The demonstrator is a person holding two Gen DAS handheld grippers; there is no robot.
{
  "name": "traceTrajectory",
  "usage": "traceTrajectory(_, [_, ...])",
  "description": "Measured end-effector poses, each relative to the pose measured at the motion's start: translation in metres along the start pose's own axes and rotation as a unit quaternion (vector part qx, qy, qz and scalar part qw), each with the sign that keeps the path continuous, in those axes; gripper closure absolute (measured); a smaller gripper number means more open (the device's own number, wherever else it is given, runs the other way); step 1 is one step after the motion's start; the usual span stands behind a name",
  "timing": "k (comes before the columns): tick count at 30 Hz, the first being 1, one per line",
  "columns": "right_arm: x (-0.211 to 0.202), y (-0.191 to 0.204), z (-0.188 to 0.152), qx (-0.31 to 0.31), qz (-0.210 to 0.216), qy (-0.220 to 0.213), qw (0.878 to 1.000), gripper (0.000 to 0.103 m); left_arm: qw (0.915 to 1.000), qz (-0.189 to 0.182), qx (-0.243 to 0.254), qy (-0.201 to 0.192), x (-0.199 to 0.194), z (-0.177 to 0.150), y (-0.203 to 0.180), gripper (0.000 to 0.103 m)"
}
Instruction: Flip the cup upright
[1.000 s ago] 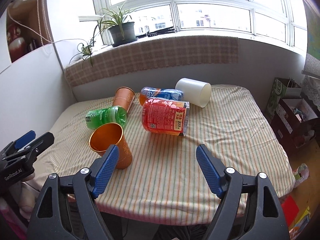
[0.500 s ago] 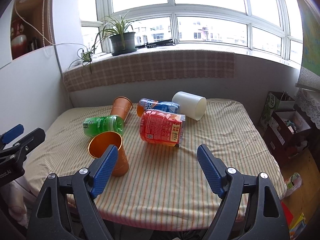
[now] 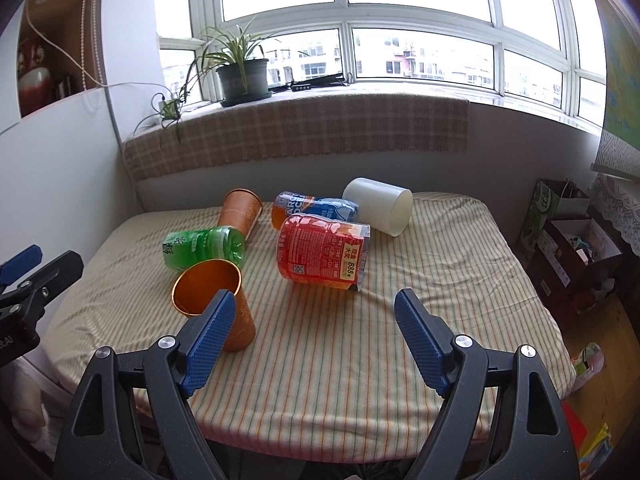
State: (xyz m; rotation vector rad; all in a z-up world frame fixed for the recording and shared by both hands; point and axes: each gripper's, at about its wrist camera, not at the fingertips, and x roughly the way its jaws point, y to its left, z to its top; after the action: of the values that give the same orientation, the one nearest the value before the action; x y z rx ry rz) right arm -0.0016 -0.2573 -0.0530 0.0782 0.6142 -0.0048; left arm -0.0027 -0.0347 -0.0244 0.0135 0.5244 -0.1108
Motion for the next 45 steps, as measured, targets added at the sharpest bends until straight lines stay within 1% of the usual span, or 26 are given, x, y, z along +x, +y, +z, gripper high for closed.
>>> traceTrajectory(15, [0.007,-0.001,-0.003,0.003,-0.001,0.012,1.000,0.022,1.0000,0.001,-0.001,-0.001,0.003,0.001,0.002,0.000])
traceTrajectory(41, [0.012,-0.001,-0.003,0.003,-0.006,0.020,1.000,0.021,1.0000,0.003,-0.003,0.000,0.003,0.000,0.008,0.000])
traceTrajectory(45, [0.014,0.000,-0.003,0.001,-0.007,0.021,1.000,0.022,1.0000,0.009,0.001,-0.004,0.002,0.001,0.010,0.000])
